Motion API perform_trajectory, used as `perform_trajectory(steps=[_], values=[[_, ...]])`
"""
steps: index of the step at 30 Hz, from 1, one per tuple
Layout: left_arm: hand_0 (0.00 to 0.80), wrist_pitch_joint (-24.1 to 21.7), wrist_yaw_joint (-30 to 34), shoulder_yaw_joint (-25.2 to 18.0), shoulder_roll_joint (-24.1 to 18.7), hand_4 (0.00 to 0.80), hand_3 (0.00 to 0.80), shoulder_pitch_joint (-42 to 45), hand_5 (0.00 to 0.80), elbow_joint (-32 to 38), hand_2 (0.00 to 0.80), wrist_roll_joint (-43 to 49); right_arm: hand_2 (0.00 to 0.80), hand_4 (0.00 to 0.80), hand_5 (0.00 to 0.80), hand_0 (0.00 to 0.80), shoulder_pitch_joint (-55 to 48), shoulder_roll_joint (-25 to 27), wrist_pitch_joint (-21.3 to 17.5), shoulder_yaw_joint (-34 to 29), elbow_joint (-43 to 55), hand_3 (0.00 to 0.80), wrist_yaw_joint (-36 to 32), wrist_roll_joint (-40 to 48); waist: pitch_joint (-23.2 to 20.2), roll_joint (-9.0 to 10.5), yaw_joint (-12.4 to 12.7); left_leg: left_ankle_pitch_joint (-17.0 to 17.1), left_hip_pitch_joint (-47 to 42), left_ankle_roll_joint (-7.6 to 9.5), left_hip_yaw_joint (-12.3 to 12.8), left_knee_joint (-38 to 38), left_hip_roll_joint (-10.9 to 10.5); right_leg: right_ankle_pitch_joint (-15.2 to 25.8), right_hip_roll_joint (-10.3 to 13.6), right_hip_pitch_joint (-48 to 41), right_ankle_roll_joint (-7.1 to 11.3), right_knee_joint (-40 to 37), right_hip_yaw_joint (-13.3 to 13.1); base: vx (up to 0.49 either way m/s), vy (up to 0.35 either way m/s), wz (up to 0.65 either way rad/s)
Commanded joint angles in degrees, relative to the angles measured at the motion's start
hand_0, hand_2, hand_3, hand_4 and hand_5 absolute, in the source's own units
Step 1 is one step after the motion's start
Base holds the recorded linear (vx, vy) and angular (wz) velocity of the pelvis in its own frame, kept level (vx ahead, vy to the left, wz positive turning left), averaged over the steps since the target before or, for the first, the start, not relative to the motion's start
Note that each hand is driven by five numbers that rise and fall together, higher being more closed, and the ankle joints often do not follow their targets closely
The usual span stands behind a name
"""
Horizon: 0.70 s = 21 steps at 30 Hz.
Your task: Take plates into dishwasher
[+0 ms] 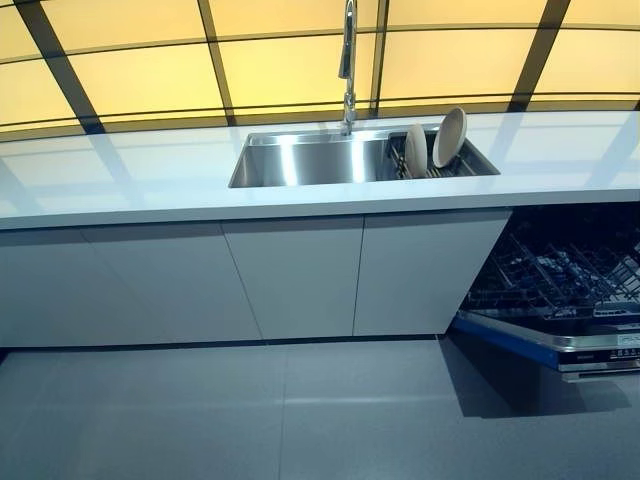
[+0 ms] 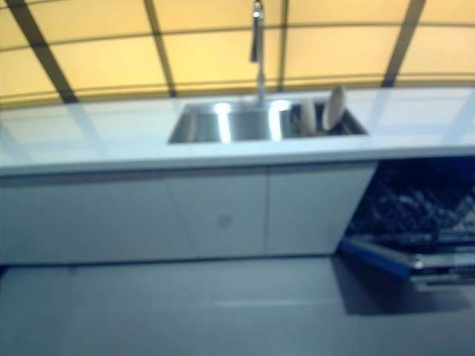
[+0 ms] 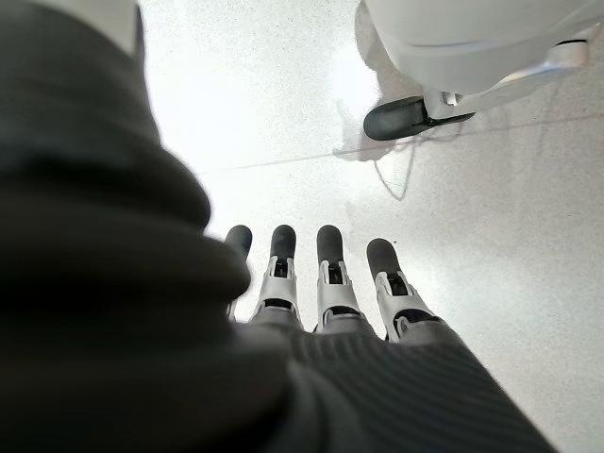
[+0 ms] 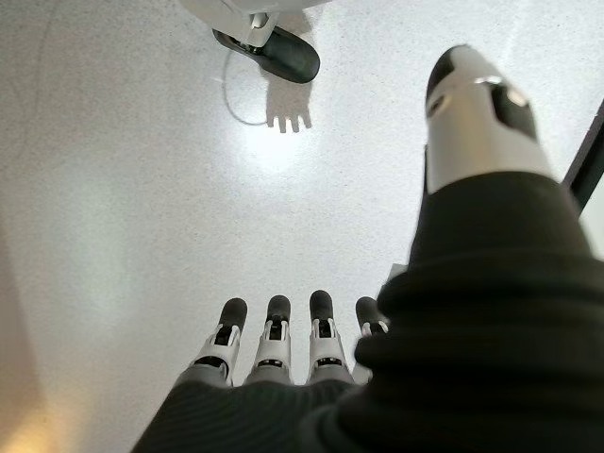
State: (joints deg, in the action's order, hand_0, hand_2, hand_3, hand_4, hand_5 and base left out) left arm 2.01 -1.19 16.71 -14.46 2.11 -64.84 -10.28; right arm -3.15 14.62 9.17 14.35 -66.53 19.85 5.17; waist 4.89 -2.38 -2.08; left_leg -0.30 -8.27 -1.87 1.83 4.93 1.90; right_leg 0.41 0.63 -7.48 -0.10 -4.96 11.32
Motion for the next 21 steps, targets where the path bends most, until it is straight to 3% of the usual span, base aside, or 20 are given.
perform_trajectory(steps=[1, 5, 9, 21], values=[[0.0, -0.3, -1.6, -1.8, 0.5, 0.0, 0.0, -3.8, 0.0, -3.3, 0.0, 0.1, 0.0, 0.0, 0.0, 0.0, 3.6, -0.2, 0.7, 1.1, -3.0, 0.0, 0.7, -0.4, 1.0, 2.35, 1.1, -6.0, -1.8, 6.17, 2.5, 0.1, -5.1, -5.3, -1.0, -1.0, 2.07, 3.2, -1.9, 0.0, 0.0, 0.0], [0.0, 2.6, 1.9, -2.4, 0.8, 0.0, 0.0, -3.7, 0.0, -3.5, 0.0, -3.3, 0.0, 0.0, 0.0, 0.0, 3.5, -0.3, 0.6, 0.7, -3.1, 0.0, 0.1, -1.1, 0.9, 2.16, 1.3, -5.8, -1.6, 6.21, 2.5, 0.1, -5.2, -5.3, -0.9, -0.7, 2.08, 3.3, -1.7, 0.004, -0.003, -0.03], [0.0, 0.7, 1.5, -2.0, 0.9, 0.0, 0.0, -3.4, 0.0, -3.9, 0.0, -1.7, 0.0, 0.0, 0.0, 0.0, 4.3, -0.1, -0.2, 1.1, -3.3, 0.0, -1.2, -2.2, 1.3, 1.72, 1.3, -5.6, -1.3, 6.24, 2.6, 0.1, -5.2, -5.1, -0.9, -0.3, 2.03, 3.3, -1.8, 0.0, 0.0, 0.0], [0.0, 2.4, 1.5, -1.0, 0.7, 0.0, 0.0, -2.9, 0.0, -2.4, 0.0, 1.0, 0.0, 0.0, 0.0, 0.0, 5.3, 0.9, -0.6, 1.5, -2.5, 0.0, -0.5, -3.9, 2.3, 1.32, 1.5, -4.9, 0.0, 5.77, 3.0, 0.1, -5.0, -4.2, -1.0, 0.5, 2.14, 2.5, -1.5, -0.005, -0.025, -0.02]])
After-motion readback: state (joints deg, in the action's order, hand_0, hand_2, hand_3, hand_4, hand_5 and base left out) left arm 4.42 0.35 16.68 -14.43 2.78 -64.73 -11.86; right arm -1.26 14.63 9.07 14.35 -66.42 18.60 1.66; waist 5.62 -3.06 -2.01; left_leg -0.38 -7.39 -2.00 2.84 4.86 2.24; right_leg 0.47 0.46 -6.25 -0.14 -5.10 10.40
